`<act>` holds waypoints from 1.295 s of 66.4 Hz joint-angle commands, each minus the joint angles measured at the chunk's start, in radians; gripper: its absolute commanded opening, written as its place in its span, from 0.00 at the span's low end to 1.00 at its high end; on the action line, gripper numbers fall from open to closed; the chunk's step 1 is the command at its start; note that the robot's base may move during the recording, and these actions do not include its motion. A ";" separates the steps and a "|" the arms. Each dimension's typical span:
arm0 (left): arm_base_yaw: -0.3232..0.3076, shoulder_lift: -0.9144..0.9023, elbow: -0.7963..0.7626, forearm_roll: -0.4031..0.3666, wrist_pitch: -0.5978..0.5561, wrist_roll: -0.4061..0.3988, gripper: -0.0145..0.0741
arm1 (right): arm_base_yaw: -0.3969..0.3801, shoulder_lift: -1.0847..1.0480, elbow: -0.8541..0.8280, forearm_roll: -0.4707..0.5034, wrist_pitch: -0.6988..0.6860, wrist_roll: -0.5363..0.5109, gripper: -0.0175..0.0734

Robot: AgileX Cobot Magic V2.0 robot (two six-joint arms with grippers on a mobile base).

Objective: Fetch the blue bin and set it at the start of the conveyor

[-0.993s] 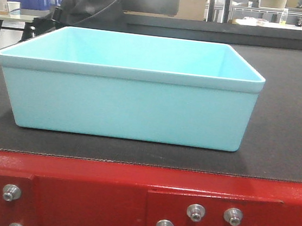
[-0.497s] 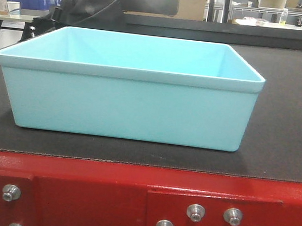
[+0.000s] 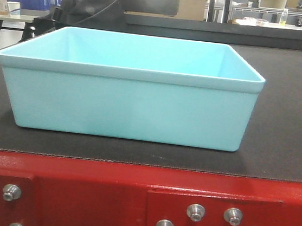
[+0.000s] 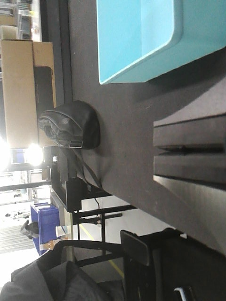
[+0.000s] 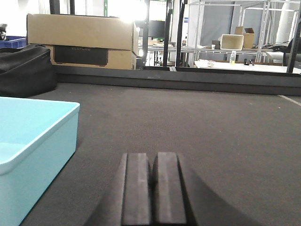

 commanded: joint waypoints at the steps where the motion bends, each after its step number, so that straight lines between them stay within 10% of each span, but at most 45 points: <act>1: 0.007 -0.044 0.058 -0.052 -0.029 0.004 0.04 | -0.003 -0.004 0.000 0.000 -0.019 -0.010 0.01; 20: 0.005 -0.044 0.188 -0.078 -0.246 0.004 0.04 | -0.003 -0.004 0.000 0.000 -0.021 -0.010 0.01; 86: 0.007 -0.044 0.188 -0.155 -0.209 0.004 0.04 | -0.003 -0.004 0.000 0.000 -0.023 -0.010 0.01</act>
